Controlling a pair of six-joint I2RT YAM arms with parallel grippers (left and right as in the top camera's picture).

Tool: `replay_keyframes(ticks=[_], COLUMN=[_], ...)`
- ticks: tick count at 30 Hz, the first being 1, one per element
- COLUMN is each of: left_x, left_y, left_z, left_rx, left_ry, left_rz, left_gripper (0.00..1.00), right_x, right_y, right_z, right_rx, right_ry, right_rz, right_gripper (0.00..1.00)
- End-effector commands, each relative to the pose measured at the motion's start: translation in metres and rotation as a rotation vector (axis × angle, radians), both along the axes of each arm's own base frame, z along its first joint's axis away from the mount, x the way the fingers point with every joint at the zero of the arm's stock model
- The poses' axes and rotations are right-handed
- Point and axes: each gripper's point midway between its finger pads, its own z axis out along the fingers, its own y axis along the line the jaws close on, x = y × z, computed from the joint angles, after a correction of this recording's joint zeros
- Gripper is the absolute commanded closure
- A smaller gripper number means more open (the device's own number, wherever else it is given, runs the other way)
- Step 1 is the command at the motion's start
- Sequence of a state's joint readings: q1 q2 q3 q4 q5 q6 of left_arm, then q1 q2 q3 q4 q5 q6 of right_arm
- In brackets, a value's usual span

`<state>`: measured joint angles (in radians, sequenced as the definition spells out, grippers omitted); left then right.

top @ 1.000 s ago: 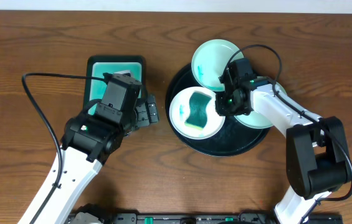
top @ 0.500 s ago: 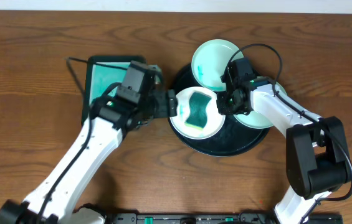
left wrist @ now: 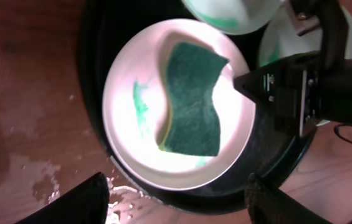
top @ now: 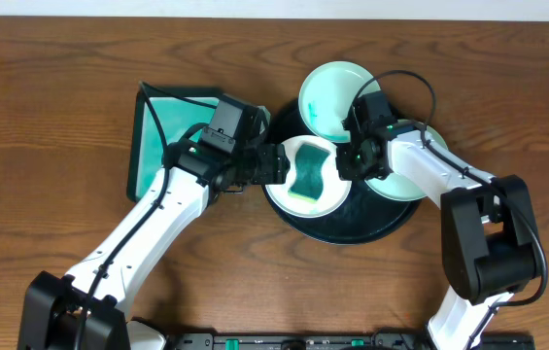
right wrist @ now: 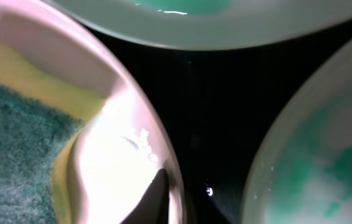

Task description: Clean dirty plates on tray and stack at the side

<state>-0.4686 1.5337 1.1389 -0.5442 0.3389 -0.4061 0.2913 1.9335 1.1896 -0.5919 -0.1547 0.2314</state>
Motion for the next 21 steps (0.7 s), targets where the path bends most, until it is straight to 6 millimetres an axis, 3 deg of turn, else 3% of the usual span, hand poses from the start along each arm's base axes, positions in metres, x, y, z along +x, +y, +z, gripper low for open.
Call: replay_keyframes(ticks=[1,8,16,21], left_x=[-0.004,-0.001,0.027,0.03], left_y=[-0.011,-0.034,-0.055,-0.063], left_z=[-0.001,-0.018,-0.046,-0.074], left_rx=[-0.006,-0.009,-0.073,-0.007], left_ry=[-0.009,-0.014,-0.005,-0.017], left_rz=[-0.043,-0.089,-0.003,0.0], left_gripper=[0.32,0.28,0.28,0.28], right_x=[-0.012,-0.014,-0.014,-0.014], right_y=[-0.004,-0.001,-0.001,-0.001], right_z=[-0.025,-0.025,-0.025,-0.025], right_rx=[-0.032,-0.015,-0.015,-0.015], right_ry=[0.07,0.075,0.076,0.075], right_rz=[0.002,0.006,0.006,0.006], right_gripper=[0.99,0.99,0.99,0.99])
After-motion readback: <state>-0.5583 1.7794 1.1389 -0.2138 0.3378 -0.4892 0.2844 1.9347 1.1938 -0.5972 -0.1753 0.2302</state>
